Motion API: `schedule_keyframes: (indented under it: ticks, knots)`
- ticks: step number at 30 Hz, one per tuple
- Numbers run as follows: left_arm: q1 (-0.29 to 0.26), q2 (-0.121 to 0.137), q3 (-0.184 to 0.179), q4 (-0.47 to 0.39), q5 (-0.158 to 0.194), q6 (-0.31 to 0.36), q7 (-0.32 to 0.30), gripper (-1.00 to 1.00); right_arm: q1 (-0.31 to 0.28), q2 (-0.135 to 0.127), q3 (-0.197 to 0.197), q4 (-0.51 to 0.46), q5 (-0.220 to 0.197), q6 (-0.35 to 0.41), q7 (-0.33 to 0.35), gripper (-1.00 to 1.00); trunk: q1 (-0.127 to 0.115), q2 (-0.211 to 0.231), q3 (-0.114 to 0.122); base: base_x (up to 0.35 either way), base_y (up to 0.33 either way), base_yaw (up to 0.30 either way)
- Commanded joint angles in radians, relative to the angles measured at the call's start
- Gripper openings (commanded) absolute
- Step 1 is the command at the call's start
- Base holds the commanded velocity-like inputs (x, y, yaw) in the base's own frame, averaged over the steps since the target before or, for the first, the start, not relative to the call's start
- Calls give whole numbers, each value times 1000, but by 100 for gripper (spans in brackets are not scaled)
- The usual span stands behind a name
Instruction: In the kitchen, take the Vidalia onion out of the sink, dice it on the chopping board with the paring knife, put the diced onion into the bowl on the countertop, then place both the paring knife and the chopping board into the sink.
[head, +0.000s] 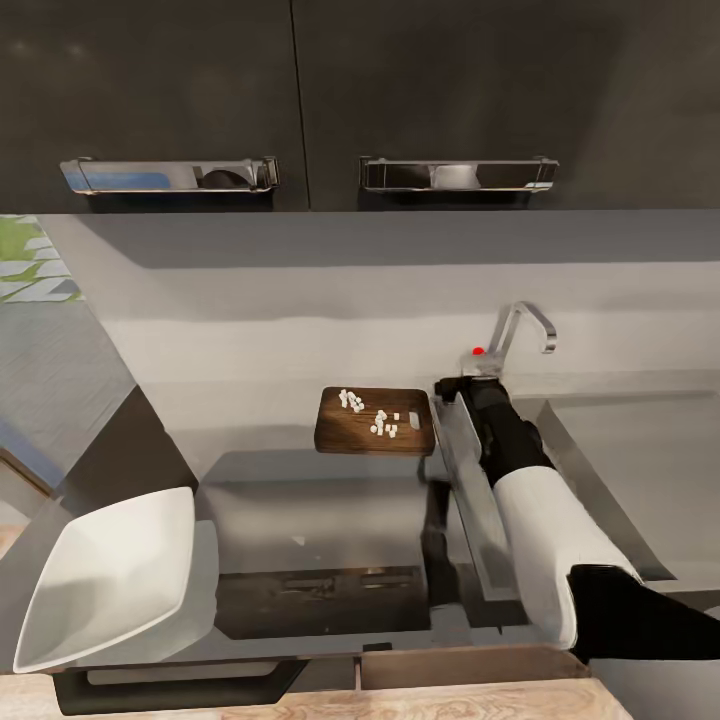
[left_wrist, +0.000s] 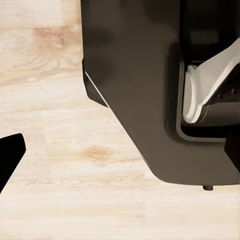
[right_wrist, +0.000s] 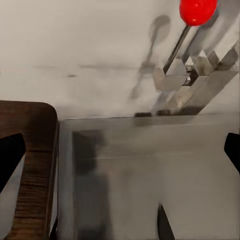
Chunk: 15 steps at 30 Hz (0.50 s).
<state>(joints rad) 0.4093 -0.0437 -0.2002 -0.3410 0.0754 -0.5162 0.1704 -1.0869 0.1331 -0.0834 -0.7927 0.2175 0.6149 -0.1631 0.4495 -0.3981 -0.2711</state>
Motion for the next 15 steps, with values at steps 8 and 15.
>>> schedule_keyframes:
  ticks: [8,15]
  knots:
    - [0,1,-8,0,8,-1,5,100,-84,41,-15,180,-3,-8,-16,100,1,-2,-2,0,0,0]
    - [0,1,-8,9,8,1,5,100,-84,41,-19,186,-2,-41,-16,100,1,-2,-2,0,0,0]
